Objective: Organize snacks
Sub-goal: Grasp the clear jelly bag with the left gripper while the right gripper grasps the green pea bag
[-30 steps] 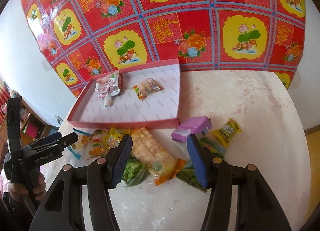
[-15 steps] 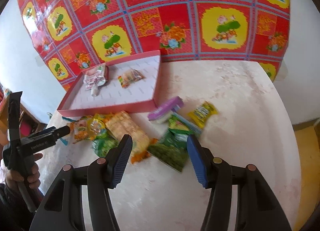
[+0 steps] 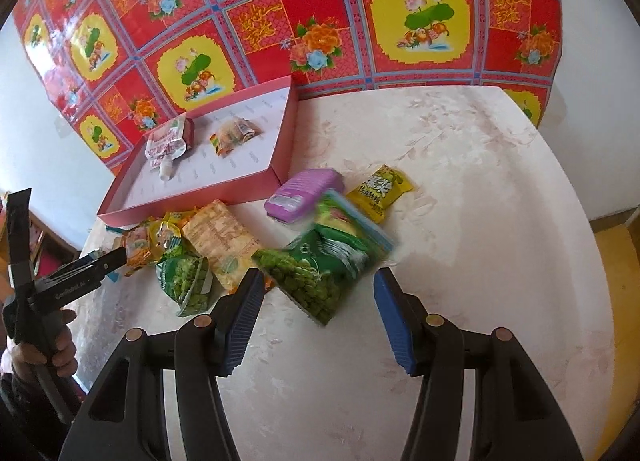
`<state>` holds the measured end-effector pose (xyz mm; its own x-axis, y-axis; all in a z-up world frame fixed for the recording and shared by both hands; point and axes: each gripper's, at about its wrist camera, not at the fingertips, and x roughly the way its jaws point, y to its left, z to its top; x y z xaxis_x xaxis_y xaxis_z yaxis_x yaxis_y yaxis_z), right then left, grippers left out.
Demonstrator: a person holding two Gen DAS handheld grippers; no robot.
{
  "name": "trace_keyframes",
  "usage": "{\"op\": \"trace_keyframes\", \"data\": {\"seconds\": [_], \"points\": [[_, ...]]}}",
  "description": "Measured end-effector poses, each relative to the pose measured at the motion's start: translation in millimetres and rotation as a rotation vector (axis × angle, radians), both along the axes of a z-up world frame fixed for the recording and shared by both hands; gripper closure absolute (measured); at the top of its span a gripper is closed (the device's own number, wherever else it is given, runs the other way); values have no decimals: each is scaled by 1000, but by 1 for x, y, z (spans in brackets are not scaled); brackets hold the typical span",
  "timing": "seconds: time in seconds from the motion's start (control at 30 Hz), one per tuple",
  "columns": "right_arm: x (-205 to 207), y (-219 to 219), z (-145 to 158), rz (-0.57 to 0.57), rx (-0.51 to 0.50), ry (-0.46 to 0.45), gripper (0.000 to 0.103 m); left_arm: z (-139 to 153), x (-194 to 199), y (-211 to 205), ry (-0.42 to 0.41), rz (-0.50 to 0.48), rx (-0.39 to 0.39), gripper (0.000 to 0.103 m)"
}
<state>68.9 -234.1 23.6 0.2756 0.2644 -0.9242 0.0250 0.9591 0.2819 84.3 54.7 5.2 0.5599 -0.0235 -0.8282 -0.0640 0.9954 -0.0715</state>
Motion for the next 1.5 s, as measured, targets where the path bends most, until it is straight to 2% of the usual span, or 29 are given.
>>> {"op": "trace_keyframes", "data": {"seconds": [0.4,0.6,0.67,0.7,0.8,1.07,1.3,1.37,1.5], "points": [[9,-3,-9,-70,-1,-10,44,0,0,-8,-16,-10,61,34],[8,-1,-17,-71,-35,-3,43,2,-1,-5,-26,7,73,49],[8,-1,-18,-71,-35,0,42,3,-1,-5,-31,8,73,56],[8,-1,-18,-74,-33,0,42,4,-1,-5,-34,8,71,63],[8,-3,-18,-85,-21,3,42,5,-1,-5,-36,4,62,67],[12,-13,-17,-166,54,38,40,6,-3,-2,-33,6,37,69],[18,-11,-19,-207,37,55,40,11,-7,-4,-43,-5,27,69],[17,-12,-19,-220,26,52,45,14,-8,-3,-51,-5,27,69],[15,-17,-20,-226,-1,47,65,18,-11,-2,-63,-2,24,69]]}}
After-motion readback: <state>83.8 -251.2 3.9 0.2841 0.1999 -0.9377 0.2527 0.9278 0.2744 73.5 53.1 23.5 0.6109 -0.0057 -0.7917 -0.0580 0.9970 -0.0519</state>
